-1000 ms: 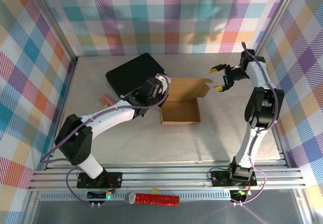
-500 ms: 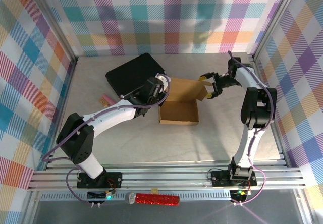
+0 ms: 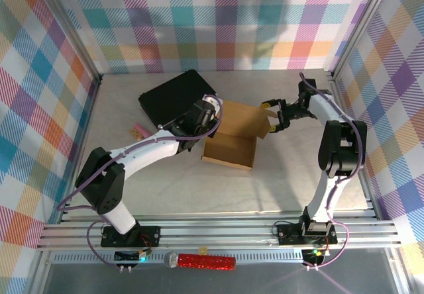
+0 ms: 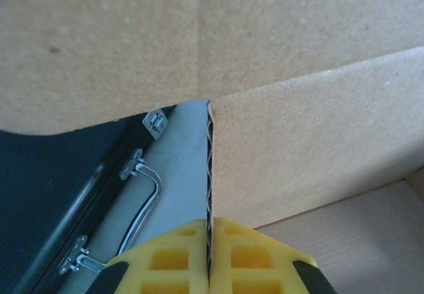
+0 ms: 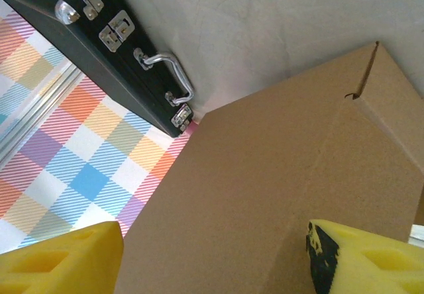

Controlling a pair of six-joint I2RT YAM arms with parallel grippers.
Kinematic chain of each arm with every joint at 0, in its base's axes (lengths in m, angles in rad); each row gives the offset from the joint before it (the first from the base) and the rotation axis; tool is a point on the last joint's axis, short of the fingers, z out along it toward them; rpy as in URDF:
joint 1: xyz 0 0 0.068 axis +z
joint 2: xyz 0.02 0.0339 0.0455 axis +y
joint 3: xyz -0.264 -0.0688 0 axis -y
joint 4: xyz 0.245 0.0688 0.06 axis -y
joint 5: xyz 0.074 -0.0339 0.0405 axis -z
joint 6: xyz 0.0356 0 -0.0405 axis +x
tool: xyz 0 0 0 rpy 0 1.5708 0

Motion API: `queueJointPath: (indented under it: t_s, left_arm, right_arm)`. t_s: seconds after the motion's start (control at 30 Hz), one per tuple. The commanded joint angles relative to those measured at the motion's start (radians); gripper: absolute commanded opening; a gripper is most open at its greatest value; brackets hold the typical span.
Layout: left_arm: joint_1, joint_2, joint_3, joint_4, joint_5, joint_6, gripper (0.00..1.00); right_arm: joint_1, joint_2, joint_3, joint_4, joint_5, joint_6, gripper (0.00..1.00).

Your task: Fold the paper box

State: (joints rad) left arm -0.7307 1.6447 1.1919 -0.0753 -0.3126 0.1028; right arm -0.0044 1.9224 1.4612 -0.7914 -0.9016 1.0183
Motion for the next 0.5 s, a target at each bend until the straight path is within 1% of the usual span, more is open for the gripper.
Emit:
queueJointPath:
  t_s: [0.0, 0.07, 0.37, 0.4, 0.47]
  left_arm:
    - [-0.012, 0.012, 0.023, 0.035, 0.033, -0.025, 0.0]
    - [-0.015, 0.016, 0.022, 0.038, 0.033, -0.032, 0.0]
    - [-0.022, 0.031, 0.024, 0.043, 0.028, -0.07, 0.0]
    - [-0.021, 0.034, 0.027, 0.037, 0.017, -0.078, 0.0]
    - [-0.022, 0.034, 0.029, 0.034, -0.01, -0.089, 0.0]
  right_arm:
    - [0.035, -0.054, -0.038, 0.022, -0.066, 0.079, 0.72]
    - [0.044, -0.063, -0.052, 0.021, -0.061, 0.098, 0.72]
    - [0.07, -0.109, -0.111, 0.099, -0.064, 0.272, 0.69]
    - [0.073, -0.116, -0.11, 0.084, -0.053, 0.273, 0.69]
    - [0.068, -0.125, -0.086, 0.008, -0.021, 0.219, 0.69]
